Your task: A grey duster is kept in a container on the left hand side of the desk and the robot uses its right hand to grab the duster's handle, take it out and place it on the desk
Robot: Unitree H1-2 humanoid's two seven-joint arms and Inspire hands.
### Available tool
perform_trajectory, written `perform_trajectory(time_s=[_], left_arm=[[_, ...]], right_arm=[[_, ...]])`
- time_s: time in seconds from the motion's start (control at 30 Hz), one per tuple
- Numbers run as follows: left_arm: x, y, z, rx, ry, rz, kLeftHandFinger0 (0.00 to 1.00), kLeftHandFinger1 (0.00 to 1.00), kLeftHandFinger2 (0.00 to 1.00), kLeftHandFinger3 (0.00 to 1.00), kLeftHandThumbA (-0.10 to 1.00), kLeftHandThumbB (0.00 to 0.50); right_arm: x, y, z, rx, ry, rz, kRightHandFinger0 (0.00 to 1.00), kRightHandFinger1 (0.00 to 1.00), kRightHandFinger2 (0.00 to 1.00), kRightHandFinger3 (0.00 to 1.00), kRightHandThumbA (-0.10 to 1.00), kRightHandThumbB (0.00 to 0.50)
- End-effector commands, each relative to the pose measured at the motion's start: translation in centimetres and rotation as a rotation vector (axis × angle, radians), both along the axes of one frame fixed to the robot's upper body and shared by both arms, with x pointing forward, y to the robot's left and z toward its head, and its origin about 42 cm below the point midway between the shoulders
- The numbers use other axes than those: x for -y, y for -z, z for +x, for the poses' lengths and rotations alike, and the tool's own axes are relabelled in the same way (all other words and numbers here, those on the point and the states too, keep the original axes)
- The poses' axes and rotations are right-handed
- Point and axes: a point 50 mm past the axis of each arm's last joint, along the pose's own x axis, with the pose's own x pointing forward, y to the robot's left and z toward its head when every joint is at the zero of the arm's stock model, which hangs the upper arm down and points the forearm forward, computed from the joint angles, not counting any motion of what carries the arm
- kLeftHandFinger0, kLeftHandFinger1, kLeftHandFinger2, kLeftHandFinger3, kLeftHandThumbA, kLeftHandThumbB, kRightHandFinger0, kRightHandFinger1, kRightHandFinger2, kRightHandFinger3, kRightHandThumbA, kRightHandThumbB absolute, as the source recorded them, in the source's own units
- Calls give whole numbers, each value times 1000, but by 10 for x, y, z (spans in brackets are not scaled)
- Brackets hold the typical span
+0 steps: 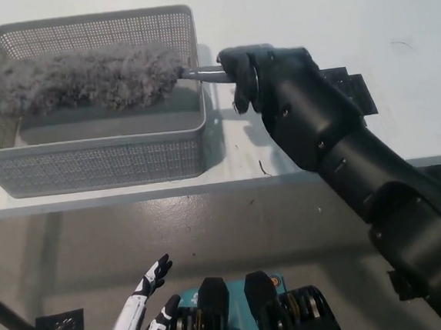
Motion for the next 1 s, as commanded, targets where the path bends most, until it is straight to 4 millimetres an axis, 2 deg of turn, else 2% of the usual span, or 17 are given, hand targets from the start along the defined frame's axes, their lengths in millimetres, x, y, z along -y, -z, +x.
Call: perform_trajectory(time_s=[0.0,0.03,0.07,0.13,0.17,0.2,0.27,0.33,0.43,0.5,0.6,0.67,0.77,0.8,0.87,0.93,0.97], left_arm=[[14,-3,-4,43,48,1,1000,1000,1000,1000,920,96],[15,-3,-4,42,50,-1,1000,1000,1000,1000,919,95],[15,-4,-4,40,51,2,1000,1000,1000,1000,920,96],[15,-5,-3,39,53,4,1000,1000,1000,1000,923,92],[15,-5,-3,39,54,3,1000,1000,1000,1000,923,90],[15,-5,-3,36,55,0,1000,1000,1000,1000,916,82],[15,-6,-2,33,56,-2,1000,1000,1000,1000,911,81],[14,-6,-1,32,54,-1,1000,1000,1000,1000,913,84],[15,-5,-1,30,44,-10,1000,1000,1000,1000,911,85],[16,-4,-3,25,38,-15,1000,1000,1000,1000,911,86],[18,0,-9,20,29,-24,1000,1000,1000,1000,920,91],[18,2,-11,19,25,-20,1000,1000,1000,1000,927,89],[17,4,-13,24,18,-26,1000,1000,1000,1000,913,71],[18,5,-14,23,17,-28,1000,1000,1000,1000,907,70],[19,7,-16,16,15,-33,1000,1000,1000,1000,903,73],[20,9,-18,7,16,-33,1000,1000,1000,1000,900,72],[21,10,-20,4,18,-31,1000,1000,1000,1000,902,72]], right_arm=[[-12,2,-2,788,-112,314,3,9,197,376,-88,213],[-11,2,-3,800,-103,358,1,19,256,310,-98,178],[-11,-1,-4,806,-97,440,28,170,520,428,-100,174],[-8,-6,-4,807,-76,543,1,165,520,482,-100,170],[-8,-8,-4,808,-64,583,0,105,446,507,-100,197],[-7,-10,-4,821,-52,621,0,89,439,345,-100,194],[-4,-14,-4,853,-20,717,0,59,418,158,-100,172],[-3,-19,-2,851,15,791,0,44,401,35,-100,136],[-3,-25,-2,832,66,955,0,33,394,22,-100,123],[-3,-29,-2,816,97,1050,0,34,417,96,-100,121],[-3,-40,-2,763,169,1224,0,88,499,345,-100,78],[-2,-48,-3,728,203,1329,0,95,500,373,-100,71],[3,-61,-3,745,230,1424,0,4,407,357,-100,89],[6,-68,-3,746,248,1464,0,29,454,411,-100,85],[11,-79,-5,744,267,1536,0,45,453,444,-100,84],[17,-96,-10,782,291,1598,0,0,288,336,-95,76],[20,-105,-14,793,301,1640,0,0,286,345,-93,77]])
